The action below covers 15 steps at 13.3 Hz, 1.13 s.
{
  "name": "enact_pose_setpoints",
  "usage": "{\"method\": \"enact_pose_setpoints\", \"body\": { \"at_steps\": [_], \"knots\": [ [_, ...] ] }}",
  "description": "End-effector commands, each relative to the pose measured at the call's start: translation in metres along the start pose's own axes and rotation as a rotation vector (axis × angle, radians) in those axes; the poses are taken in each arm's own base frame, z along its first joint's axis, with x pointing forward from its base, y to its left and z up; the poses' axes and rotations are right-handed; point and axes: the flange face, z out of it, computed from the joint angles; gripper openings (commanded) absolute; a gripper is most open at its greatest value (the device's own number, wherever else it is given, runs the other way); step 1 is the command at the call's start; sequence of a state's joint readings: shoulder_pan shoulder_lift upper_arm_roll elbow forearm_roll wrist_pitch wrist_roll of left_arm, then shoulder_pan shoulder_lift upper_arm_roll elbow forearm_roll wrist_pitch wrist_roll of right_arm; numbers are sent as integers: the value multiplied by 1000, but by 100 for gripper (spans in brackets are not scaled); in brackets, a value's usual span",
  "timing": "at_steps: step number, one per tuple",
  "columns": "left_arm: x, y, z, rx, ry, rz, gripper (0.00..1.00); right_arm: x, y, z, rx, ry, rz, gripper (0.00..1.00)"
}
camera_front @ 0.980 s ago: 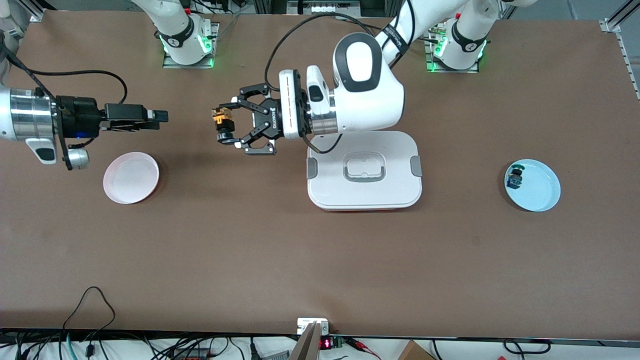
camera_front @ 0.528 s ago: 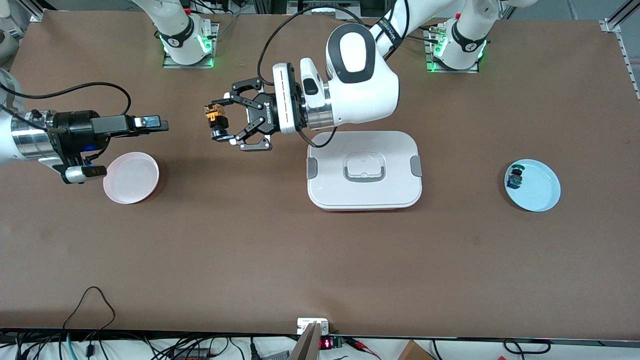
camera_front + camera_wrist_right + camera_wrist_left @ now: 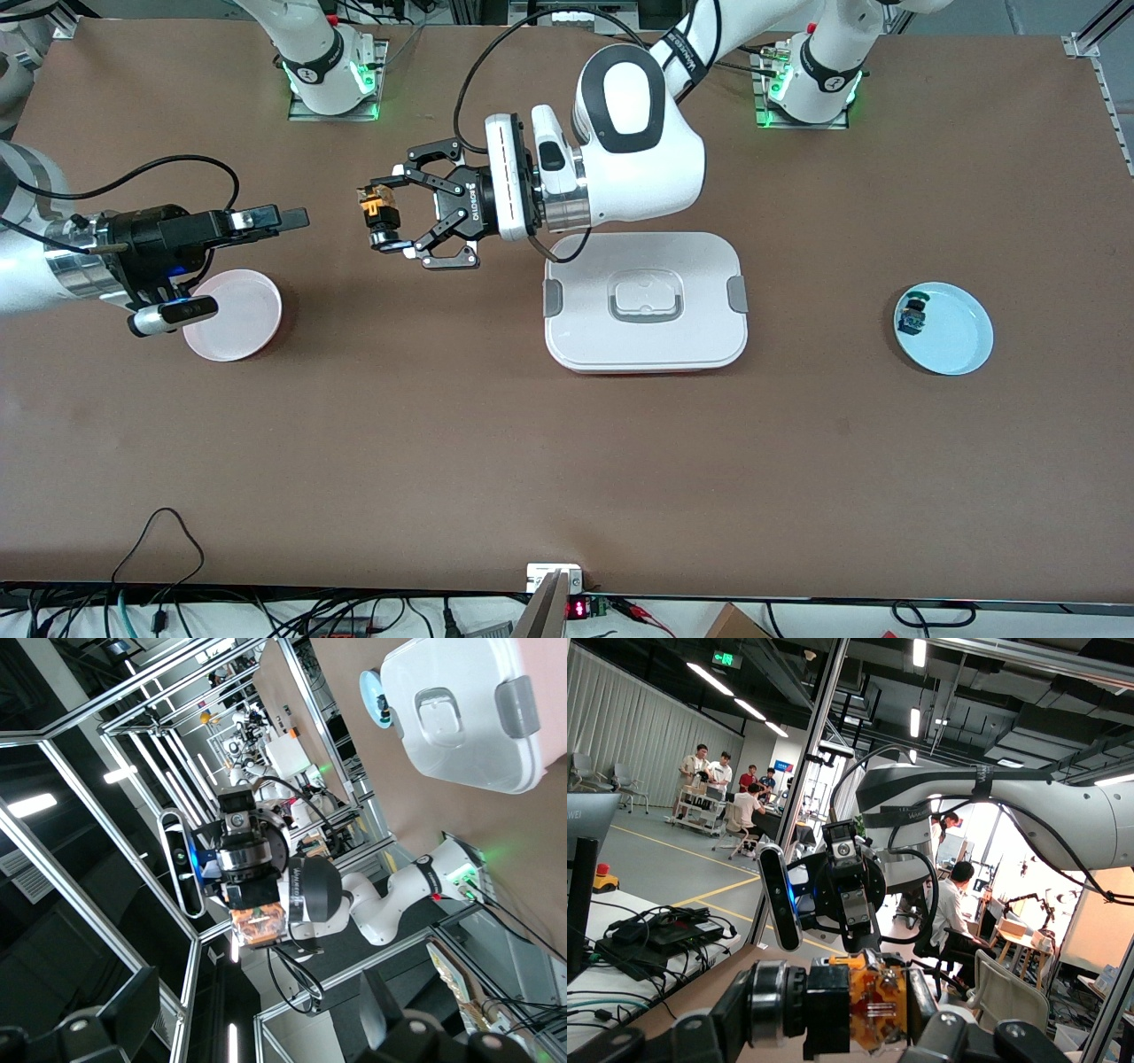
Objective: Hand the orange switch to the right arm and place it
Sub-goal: 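Hold the switch out with the left gripper while the right gripper reaches it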
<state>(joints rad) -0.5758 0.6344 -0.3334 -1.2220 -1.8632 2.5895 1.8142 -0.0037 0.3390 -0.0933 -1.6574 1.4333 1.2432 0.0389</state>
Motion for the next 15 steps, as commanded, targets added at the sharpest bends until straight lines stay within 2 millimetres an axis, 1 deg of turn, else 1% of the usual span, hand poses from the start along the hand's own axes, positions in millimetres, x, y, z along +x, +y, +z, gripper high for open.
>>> {"method": "enact_pose_setpoints", "body": {
  "at_steps": [1,2,5,6,7,8,10,13,15],
  "knots": [
    [-7,4,13,11,81,40,0,1,-2,11,27,-26,4,100],
    [-8,5,14,14,90,38,0,2,-2,15,24,-27,2,100],
    [-9,4,14,15,88,42,0,11,6,16,36,-29,13,100],
    [-9,4,14,16,88,48,0,11,6,18,35,-32,10,100],
    [-10,3,14,16,87,51,0,13,8,22,33,-42,13,100],
    [-12,2,14,17,85,53,1,16,10,31,27,-51,17,100],
    [-13,2,14,18,84,61,1,16,9,40,20,-65,17,100],
    [-14,1,14,18,83,60,1,16,4,43,37,-67,13,100],
    [-14,1,14,18,83,60,1,17,2,48,45,-70,12,100]
  ]
}}
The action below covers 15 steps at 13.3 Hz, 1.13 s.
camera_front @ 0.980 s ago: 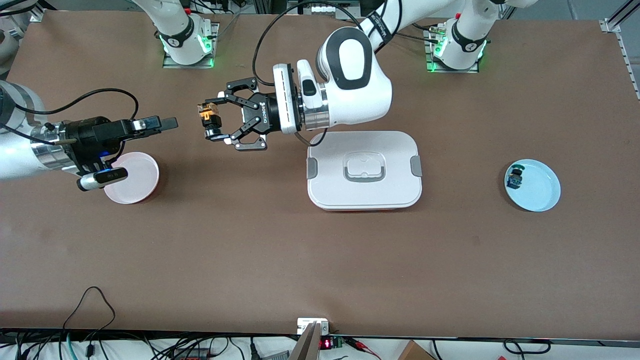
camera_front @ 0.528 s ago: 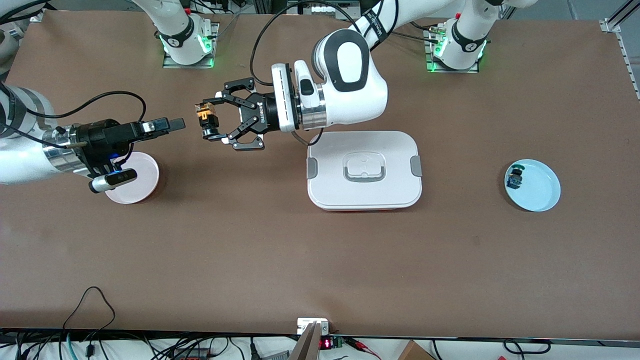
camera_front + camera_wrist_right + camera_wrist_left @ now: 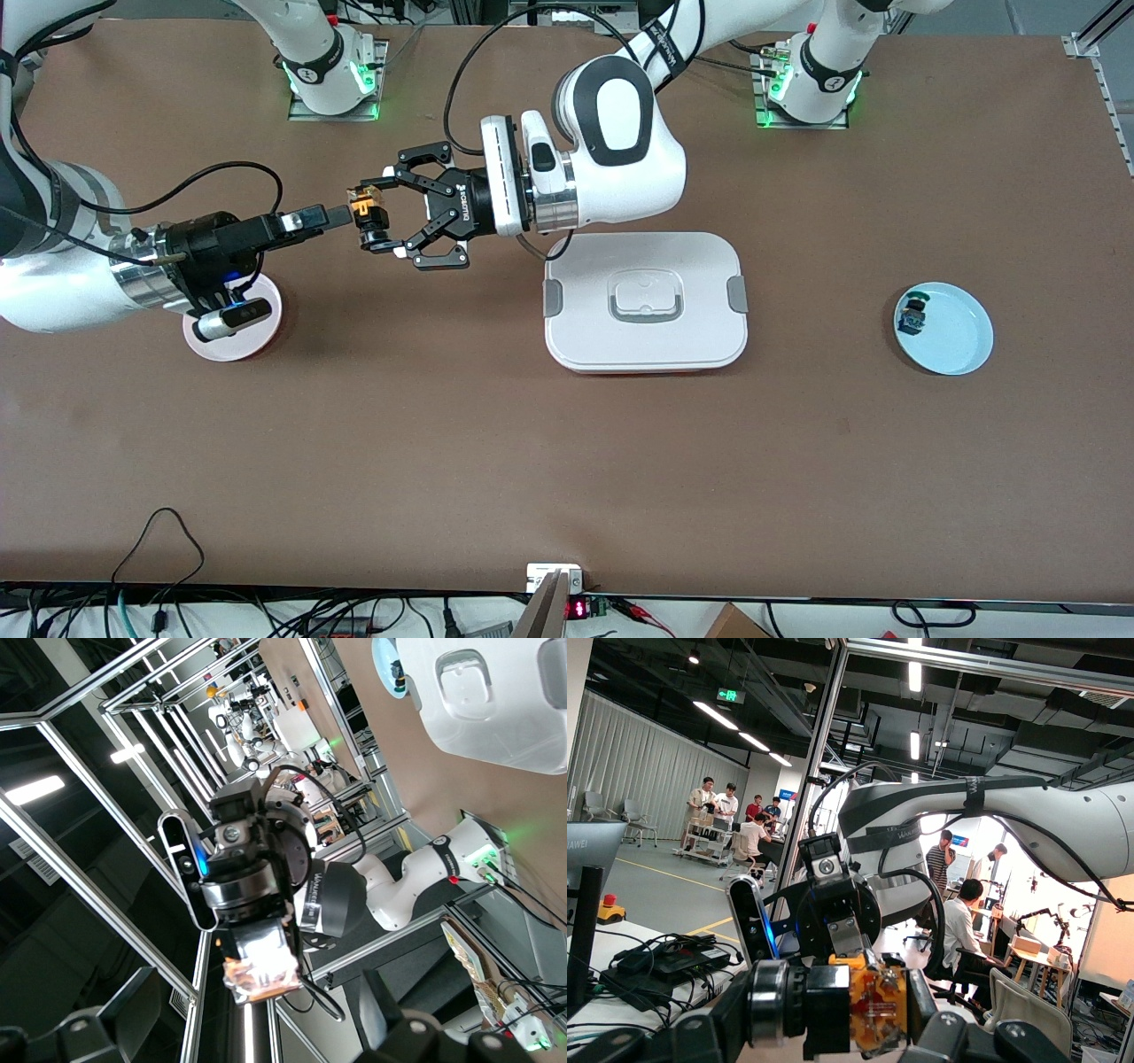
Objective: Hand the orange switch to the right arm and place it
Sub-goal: 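Close the right gripper on the switch and open the left gripper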
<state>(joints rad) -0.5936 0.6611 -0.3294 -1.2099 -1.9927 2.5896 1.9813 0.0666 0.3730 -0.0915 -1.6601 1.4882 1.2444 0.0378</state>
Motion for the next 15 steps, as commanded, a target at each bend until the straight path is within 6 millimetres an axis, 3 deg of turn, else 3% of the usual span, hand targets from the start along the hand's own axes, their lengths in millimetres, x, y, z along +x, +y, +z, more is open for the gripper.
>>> {"method": "enact_pose_setpoints", "body": {
  "at_steps": [1,4,7,9,11,13,15],
  "knots": [
    [4,-1,6,5,32,15,1,1,-5,10,15,-7,-4,100],
    [4,-1,6,5,32,15,1,5,-5,27,2,-14,2,99],
    [4,-1,5,6,31,18,1,6,-4,33,-3,-22,4,98],
    [4,-1,5,6,31,18,1,6,-4,33,-3,-23,2,92],
    [4,-1,5,6,31,19,1,5,-3,30,0,-27,-4,63],
    [4,-1,5,6,31,19,1,5,-6,30,7,-31,1,22],
    [4,-1,5,6,31,19,1,6,-2,32,22,-60,30,7]
  ]
}}
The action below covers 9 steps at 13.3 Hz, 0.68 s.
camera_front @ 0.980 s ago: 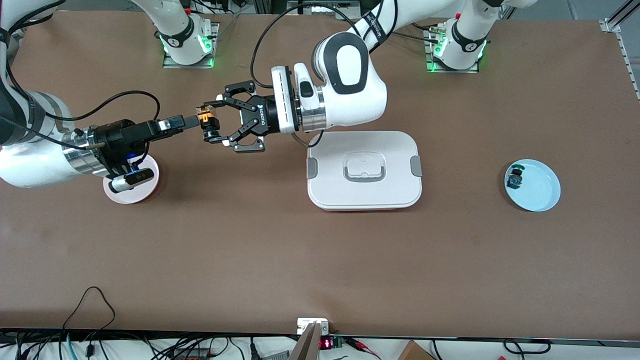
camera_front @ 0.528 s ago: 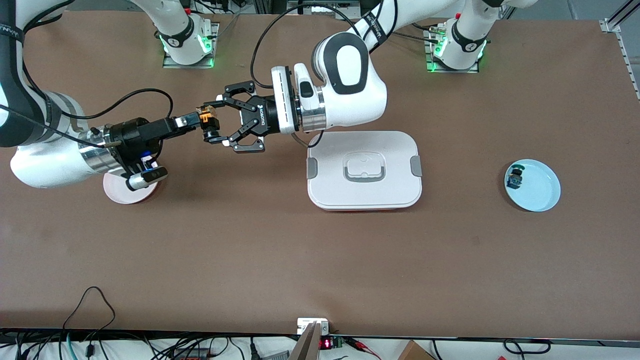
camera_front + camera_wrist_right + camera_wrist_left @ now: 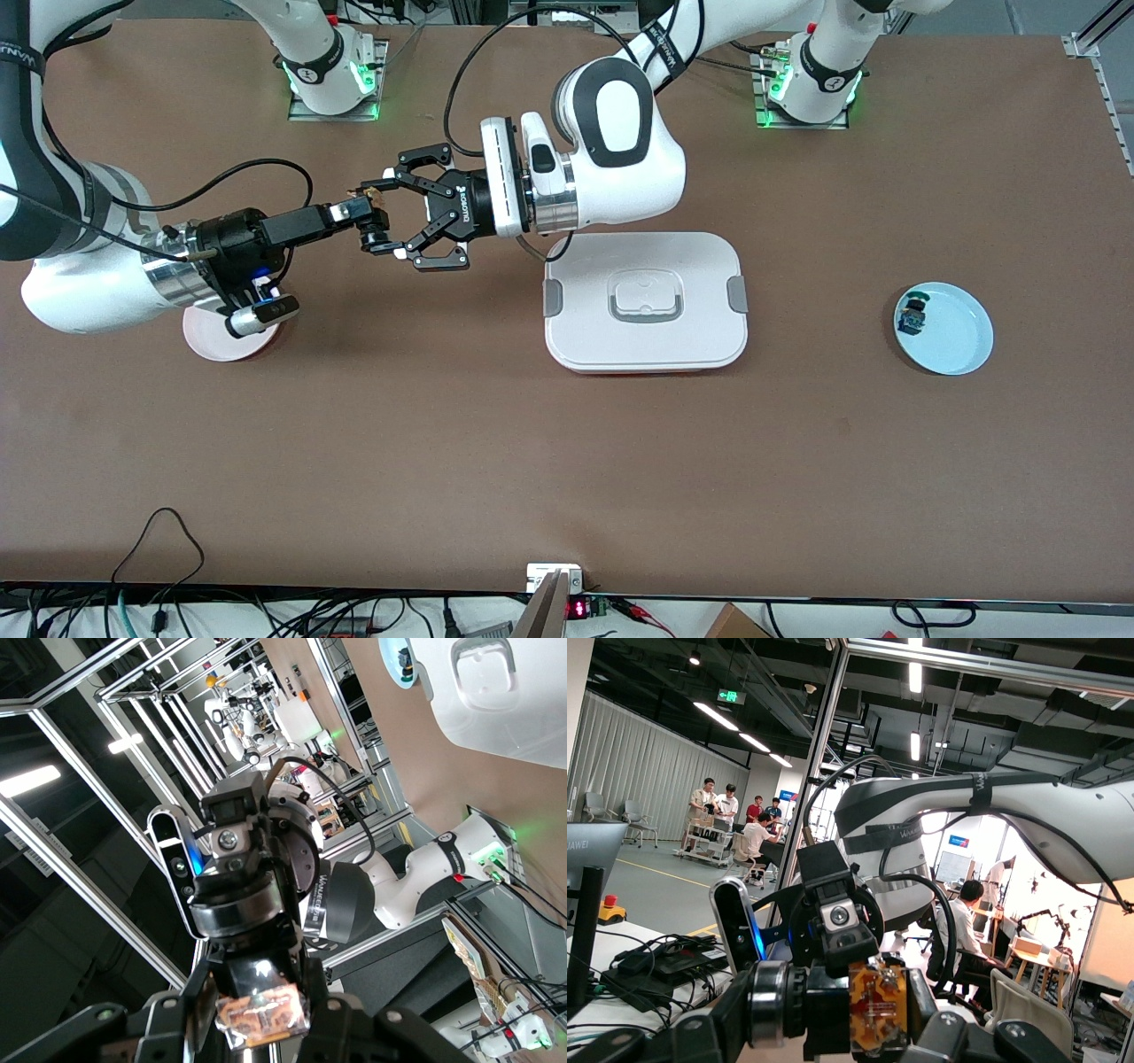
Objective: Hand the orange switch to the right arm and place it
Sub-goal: 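Close the right gripper on the switch and open the left gripper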
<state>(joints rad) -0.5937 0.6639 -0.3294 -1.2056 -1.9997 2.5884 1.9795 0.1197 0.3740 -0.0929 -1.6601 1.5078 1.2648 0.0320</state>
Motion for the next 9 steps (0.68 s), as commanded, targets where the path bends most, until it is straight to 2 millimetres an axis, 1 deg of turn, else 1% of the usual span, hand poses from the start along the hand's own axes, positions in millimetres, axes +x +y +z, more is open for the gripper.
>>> {"method": "enact_pose_setpoints", "body": {
  "at_steps": [1,2,3,4,5,9],
  "knots": [
    [3,-1,5,5,26,27,2,-1,-1,0,30,-33,45,5],
    [3,-1,5,5,26,25,3,-1,-2,-1,31,-32,48,4],
    [3,-1,5,6,26,21,7,-2,-2,-2,31,-31,48,3],
    [2,0,5,6,28,7,31,-2,-2,-3,33,-29,44,3],
    [1,0,6,4,30,-4,99,-3,-4,-4,36,-26,35,3],
    [0,-1,5,9,37,-34,100,-2,-3,-2,35,-29,25,0]
  ]
}}
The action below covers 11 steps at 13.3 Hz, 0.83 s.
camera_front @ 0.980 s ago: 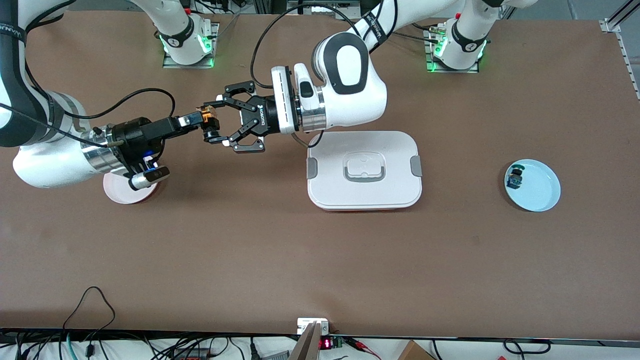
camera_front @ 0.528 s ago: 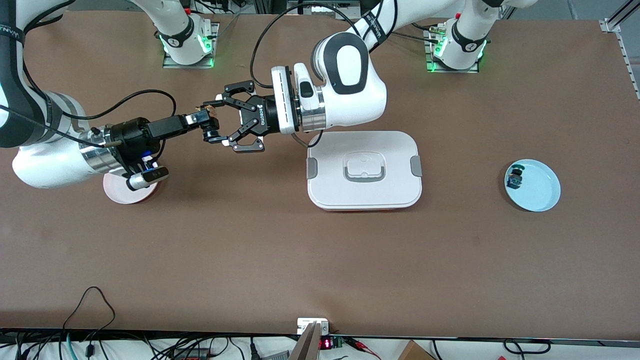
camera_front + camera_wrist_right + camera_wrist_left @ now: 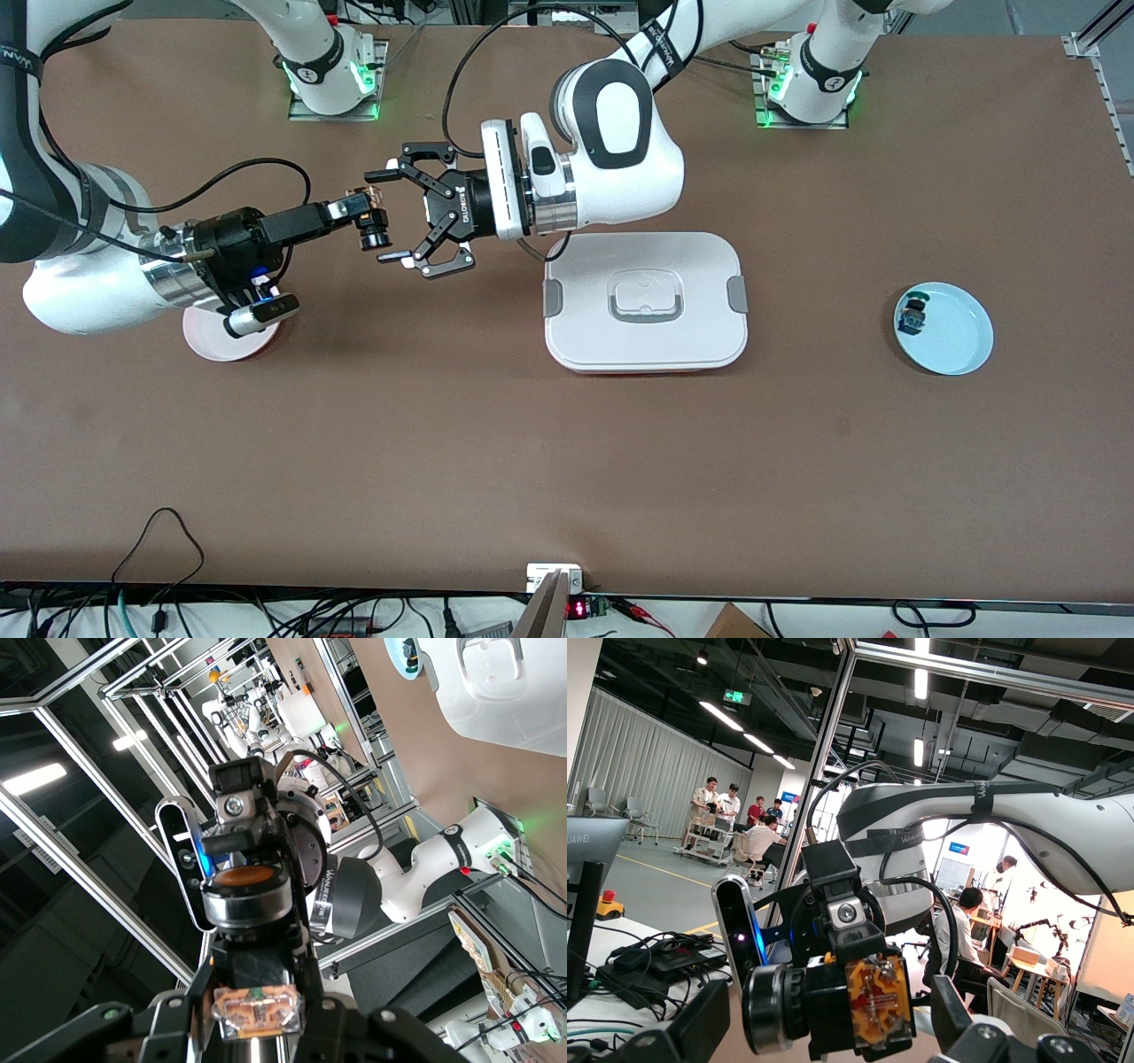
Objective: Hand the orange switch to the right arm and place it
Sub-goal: 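Withdraw the left gripper while the right gripper carries the switch to the plate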
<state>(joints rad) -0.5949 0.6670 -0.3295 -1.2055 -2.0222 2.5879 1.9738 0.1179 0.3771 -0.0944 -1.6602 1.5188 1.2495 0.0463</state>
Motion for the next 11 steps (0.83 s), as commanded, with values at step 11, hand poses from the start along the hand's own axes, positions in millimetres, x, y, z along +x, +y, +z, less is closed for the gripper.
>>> {"method": "enact_pose_setpoints", "body": {
  "at_steps": [11],
  "knots": [
    [41,-134,-118,-115,139,114,100,-10,0,-24,26,-31,-11,0]
  ]
}}
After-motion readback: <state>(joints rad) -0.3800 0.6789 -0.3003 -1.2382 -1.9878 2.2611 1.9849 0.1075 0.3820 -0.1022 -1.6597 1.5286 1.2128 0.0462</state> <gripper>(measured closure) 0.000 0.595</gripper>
